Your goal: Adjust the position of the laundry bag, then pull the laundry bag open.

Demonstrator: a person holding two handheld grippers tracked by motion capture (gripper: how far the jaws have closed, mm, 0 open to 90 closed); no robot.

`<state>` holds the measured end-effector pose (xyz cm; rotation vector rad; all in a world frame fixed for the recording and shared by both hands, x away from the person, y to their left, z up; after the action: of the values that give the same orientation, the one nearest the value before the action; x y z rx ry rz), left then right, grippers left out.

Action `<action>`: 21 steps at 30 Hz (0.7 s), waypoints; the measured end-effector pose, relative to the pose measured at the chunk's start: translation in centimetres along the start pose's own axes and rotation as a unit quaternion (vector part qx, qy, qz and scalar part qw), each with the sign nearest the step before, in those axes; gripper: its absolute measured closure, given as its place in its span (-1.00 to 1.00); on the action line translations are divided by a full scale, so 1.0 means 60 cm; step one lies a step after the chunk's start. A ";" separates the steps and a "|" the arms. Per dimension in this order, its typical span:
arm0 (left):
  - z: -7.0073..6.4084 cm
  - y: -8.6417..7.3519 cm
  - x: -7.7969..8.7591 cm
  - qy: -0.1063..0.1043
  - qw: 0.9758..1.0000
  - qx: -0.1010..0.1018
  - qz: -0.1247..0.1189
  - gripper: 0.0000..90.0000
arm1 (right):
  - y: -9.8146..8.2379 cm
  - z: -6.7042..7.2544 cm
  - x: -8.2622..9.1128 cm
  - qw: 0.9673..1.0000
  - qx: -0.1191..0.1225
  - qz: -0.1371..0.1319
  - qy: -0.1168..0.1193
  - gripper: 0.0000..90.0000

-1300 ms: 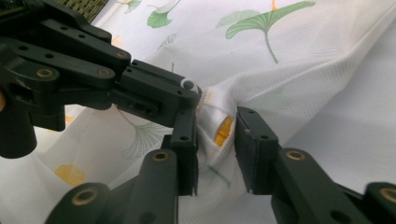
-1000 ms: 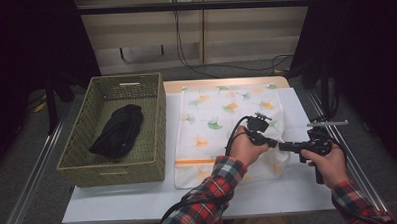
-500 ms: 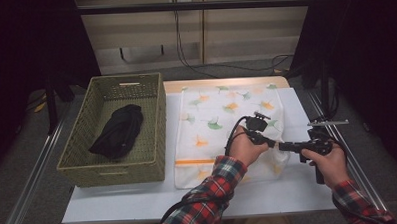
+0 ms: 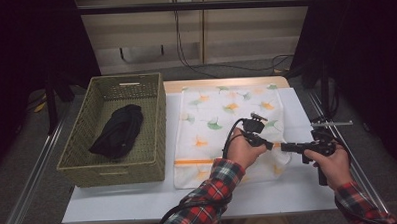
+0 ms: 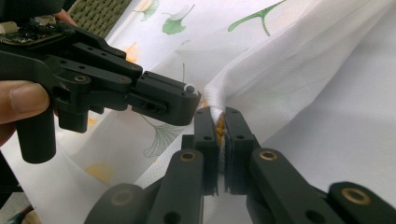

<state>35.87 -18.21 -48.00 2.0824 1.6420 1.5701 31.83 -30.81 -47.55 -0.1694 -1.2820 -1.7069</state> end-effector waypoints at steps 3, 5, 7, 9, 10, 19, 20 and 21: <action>0.000 0.001 0.005 0.001 1.000 -0.001 0.004 1.00 | 0.000 0.001 -0.001 1.000 0.000 0.003 -0.002 0.91; -0.002 0.001 0.008 0.003 1.000 -0.003 0.007 1.00 | 0.000 0.002 -0.001 1.000 -0.001 0.004 -0.003 0.91; -0.002 0.001 0.011 0.001 1.000 -0.003 0.011 1.00 | 0.000 0.003 0.000 1.000 0.001 0.003 -0.005 0.91; -0.002 0.000 0.012 0.004 1.000 0.000 0.010 1.00 | 0.000 0.005 0.000 1.000 -0.001 0.006 -0.006 0.91; 0.000 -0.001 0.014 0.011 1.000 -0.005 0.014 1.00 | -0.001 0.006 0.000 1.000 -0.003 0.006 -0.006 0.91; 0.000 -0.001 0.022 0.002 1.000 0.008 0.012 1.00 | 0.001 0.008 0.000 1.000 0.004 0.005 -0.005 0.91; 0.000 -0.001 0.022 0.000 1.000 0.004 0.013 1.00 | 0.001 0.009 0.001 1.000 0.003 0.006 -0.006 0.91; -0.002 0.000 0.021 0.000 1.000 0.010 0.011 1.00 | 0.000 0.008 0.001 1.000 0.005 0.006 -0.007 0.91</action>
<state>35.68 -17.29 -47.13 2.1162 1.6472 1.5669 31.62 -30.49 -47.28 -0.1824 -1.2967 -1.6906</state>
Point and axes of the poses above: each handheld gripper's, and its own axes: x roughly backward along the jaws, y roughly out of its top, z roughly to its left, the point moved 7 cm from there along -x, roughly forward along the jaws, and after that the axes turned 2 degrees about x, right-handed, at the moved point
